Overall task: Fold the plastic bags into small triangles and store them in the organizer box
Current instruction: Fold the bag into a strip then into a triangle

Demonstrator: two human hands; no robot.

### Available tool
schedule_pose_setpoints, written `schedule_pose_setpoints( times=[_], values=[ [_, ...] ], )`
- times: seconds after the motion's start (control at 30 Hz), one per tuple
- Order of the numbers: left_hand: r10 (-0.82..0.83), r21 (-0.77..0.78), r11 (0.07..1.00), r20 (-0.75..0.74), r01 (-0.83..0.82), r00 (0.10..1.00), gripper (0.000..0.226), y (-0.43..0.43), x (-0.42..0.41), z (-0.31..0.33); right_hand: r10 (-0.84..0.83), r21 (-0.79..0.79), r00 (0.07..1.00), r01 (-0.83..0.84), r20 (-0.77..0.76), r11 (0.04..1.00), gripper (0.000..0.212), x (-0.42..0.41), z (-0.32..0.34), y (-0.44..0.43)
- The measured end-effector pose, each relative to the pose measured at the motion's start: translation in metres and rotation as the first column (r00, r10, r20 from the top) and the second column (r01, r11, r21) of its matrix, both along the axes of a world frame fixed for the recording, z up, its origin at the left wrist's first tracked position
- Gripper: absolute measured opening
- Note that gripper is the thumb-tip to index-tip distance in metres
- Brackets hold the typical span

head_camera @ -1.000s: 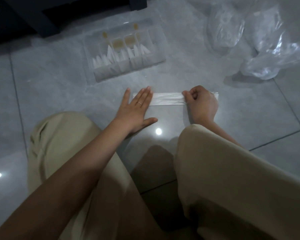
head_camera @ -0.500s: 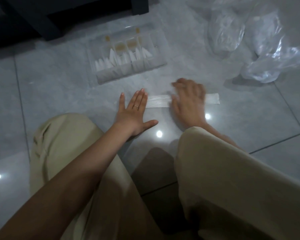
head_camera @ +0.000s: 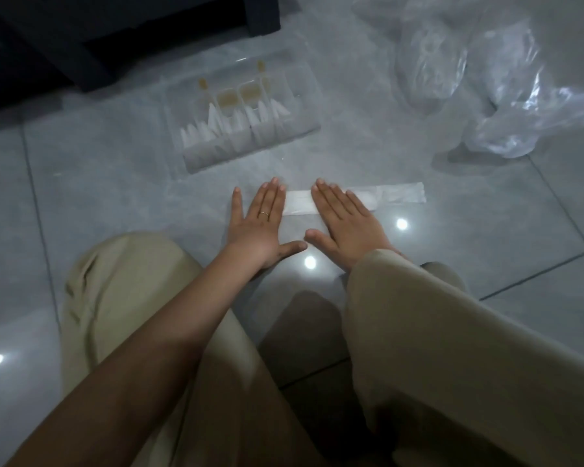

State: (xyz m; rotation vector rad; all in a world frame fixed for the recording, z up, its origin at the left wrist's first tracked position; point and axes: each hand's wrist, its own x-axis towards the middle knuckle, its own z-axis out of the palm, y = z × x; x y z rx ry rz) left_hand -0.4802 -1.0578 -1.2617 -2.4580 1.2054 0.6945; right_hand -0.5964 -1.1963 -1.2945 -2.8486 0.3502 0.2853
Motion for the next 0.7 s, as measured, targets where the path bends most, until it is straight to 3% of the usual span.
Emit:
schedule_pose_setpoints(
  times=[0.2, 0.4, 0.57, 0.7],
  values=[
    [0.029, 0.056, 0.998, 0.024, -0.03, 0.999, 0.099, 0.002, -0.001, 0.0, -0.184, 0.01, 0.98, 0.185, -0.074, 0.983, 0.09, -0.028, 0.005, -0.034],
    [0.044, 0.005, 0.999, -0.039, -0.044, 0.998, 0.097, 0.004, 0.0, 0.002, -0.198, -0.056, 0.976, 0.193, -0.093, 0.98, 0.095, -0.033, 0.008, -0.035],
    [0.19, 0.003, 0.982, -0.012, -0.19, 0.982, 0.105, 0.001, -0.001, 0.012, -0.416, -0.019, 0.9, 0.422, 0.134, 0.907, 0.067, -0.018, 0.028, -0.041],
    [0.207, 0.009, 0.978, -0.024, -0.207, 0.978, 0.103, -0.002, -0.007, 0.017, -0.369, -0.049, 0.926, 0.373, 0.076, 0.926, 0.043, -0.004, 0.034, -0.052]
  ],
)
